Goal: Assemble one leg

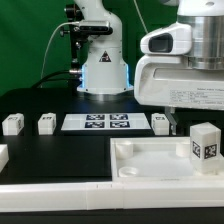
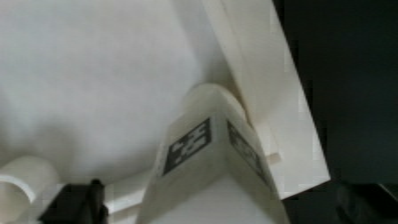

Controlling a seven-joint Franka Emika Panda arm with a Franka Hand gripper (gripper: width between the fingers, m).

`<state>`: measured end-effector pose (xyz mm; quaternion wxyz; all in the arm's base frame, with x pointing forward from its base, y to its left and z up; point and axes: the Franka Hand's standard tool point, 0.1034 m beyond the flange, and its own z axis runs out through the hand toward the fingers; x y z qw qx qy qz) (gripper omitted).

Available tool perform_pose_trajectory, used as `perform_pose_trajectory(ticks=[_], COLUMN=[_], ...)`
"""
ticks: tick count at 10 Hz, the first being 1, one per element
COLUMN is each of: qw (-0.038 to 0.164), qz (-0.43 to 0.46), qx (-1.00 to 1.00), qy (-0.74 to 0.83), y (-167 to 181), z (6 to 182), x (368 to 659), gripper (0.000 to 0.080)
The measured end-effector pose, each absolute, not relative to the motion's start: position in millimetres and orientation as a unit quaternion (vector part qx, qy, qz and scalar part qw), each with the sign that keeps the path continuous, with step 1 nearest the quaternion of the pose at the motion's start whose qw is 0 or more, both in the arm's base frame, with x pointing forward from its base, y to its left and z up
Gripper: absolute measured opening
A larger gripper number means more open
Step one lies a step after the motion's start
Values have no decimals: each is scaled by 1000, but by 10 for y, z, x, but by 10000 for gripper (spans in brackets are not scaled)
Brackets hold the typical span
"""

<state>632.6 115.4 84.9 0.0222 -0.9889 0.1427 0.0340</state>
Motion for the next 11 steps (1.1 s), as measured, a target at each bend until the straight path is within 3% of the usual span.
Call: perform_pose_trajectory(ticks=[5, 8, 9, 10, 11], qw=[30, 31, 31, 31, 31], qz=[27, 25, 25, 25, 25], qx=[-990, -986, -986, -986, -986], qy=[-135, -159, -159, -159, -159], y=[1145, 1148, 1147, 1147, 1148], z=[842, 842, 842, 842, 842], x=[6326, 6327, 6327, 6327, 6327], gripper=[649, 649, 538, 377, 377])
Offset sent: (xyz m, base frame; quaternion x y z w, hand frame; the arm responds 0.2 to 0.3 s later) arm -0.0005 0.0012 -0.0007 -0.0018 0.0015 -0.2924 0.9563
